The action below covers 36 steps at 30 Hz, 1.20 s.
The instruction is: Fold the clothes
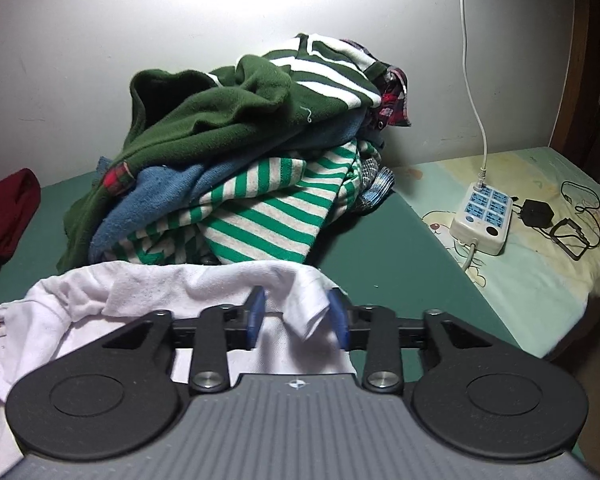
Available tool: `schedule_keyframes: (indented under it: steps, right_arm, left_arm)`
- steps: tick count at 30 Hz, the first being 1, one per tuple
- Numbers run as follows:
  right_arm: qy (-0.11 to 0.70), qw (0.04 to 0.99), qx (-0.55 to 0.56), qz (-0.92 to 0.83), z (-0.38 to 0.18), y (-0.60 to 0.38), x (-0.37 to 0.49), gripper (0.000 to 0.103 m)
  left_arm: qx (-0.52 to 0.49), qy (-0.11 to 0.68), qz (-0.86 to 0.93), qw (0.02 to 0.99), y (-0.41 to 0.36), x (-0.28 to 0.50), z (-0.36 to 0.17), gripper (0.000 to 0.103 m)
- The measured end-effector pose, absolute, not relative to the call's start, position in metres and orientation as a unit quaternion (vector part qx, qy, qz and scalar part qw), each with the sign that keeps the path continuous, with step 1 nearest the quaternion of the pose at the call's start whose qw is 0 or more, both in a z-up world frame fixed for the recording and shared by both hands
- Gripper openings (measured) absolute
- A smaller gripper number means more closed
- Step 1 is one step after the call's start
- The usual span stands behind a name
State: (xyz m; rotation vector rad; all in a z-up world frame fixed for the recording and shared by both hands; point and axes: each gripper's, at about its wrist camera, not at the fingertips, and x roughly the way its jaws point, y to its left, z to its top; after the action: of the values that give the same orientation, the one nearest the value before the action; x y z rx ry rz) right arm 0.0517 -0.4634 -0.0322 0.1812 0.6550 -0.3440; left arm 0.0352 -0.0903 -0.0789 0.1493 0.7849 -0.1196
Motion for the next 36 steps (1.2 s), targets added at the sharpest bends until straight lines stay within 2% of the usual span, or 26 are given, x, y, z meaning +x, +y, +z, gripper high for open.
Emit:
schedule_keyframes:
  steps: [1, 6, 9, 10, 11, 13, 14, 16, 17, 18, 21, 23, 26, 34, 36]
  right_arm:
    - [0.316, 0.931, 0.089, -0.160, -0.027, -0.459, 0.041, 0.055]
    - [0.356, 0.928, 0.089, -0.059, -0.022, -0.424, -0.014, 0.054]
    - [0.386, 0.918, 0.082, -0.023, -0.032, -0.396, -0.036, 0.053]
    - [0.394, 0.915, 0.080, -0.017, -0.036, -0.388, -0.042, 0.053]
    - [0.402, 0.912, 0.079, -0.011, -0.040, -0.380, -0.047, 0.053]
    - [0.415, 0.905, 0.093, -0.002, -0.046, -0.371, -0.056, 0.053]
    - [0.420, 0.902, 0.100, 0.001, -0.049, -0.368, -0.060, 0.053]
    - [0.431, 0.896, 0.105, 0.001, -0.055, -0.364, -0.066, 0.054]
    - [0.434, 0.894, 0.110, -0.002, -0.057, -0.363, -0.067, 0.054]
    - [0.438, 0.891, 0.116, -0.005, -0.060, -0.363, -0.068, 0.054]
    - [0.437, 0.887, 0.149, -0.005, -0.064, -0.362, -0.070, 0.051]
    - [0.437, 0.885, 0.162, -0.003, -0.066, -0.358, -0.069, 0.046]
    - [0.441, 0.883, 0.161, 0.011, -0.066, -0.350, -0.068, 0.044]
    - [0.449, 0.881, 0.148, 0.014, -0.064, -0.338, -0.080, 0.044]
    - [0.451, 0.881, 0.142, 0.014, -0.064, -0.334, -0.084, 0.041]
  left_arm:
    - [0.066, 0.382, -0.054, 0.920, -0.084, 0.039, -0.079, 0.089]
    - [0.080, 0.369, -0.036, 0.925, -0.067, 0.059, -0.078, 0.085]
    - [0.087, 0.373, -0.018, 0.923, -0.051, 0.076, -0.078, 0.066]
    - [0.089, 0.375, -0.013, 0.923, -0.045, 0.081, -0.079, 0.057]
    - [0.091, 0.377, -0.008, 0.922, -0.040, 0.087, -0.079, 0.055]
    - [0.084, 0.376, 0.003, 0.923, -0.023, 0.096, -0.075, 0.060]
    - [0.081, 0.376, 0.009, 0.923, -0.015, 0.100, -0.074, 0.072]
    - [0.080, 0.373, 0.025, 0.924, 0.000, 0.104, -0.067, 0.083]
    - [0.079, 0.374, 0.022, 0.924, 0.005, 0.100, -0.063, 0.078]
    - [0.078, 0.375, 0.019, 0.923, 0.010, 0.096, -0.058, 0.078]
    - [0.076, 0.376, 0.006, 0.924, 0.025, 0.077, -0.043, 0.080]
    - [0.074, 0.376, -0.012, 0.924, 0.030, 0.052, -0.035, 0.089]
    - [0.077, 0.385, -0.040, 0.919, 0.029, 0.005, -0.031, 0.091]
    - [0.046, 0.447, -0.107, 0.887, 0.028, -0.087, -0.048, 0.092]
    - [0.040, 0.460, -0.122, 0.879, 0.028, -0.104, -0.052, 0.091]
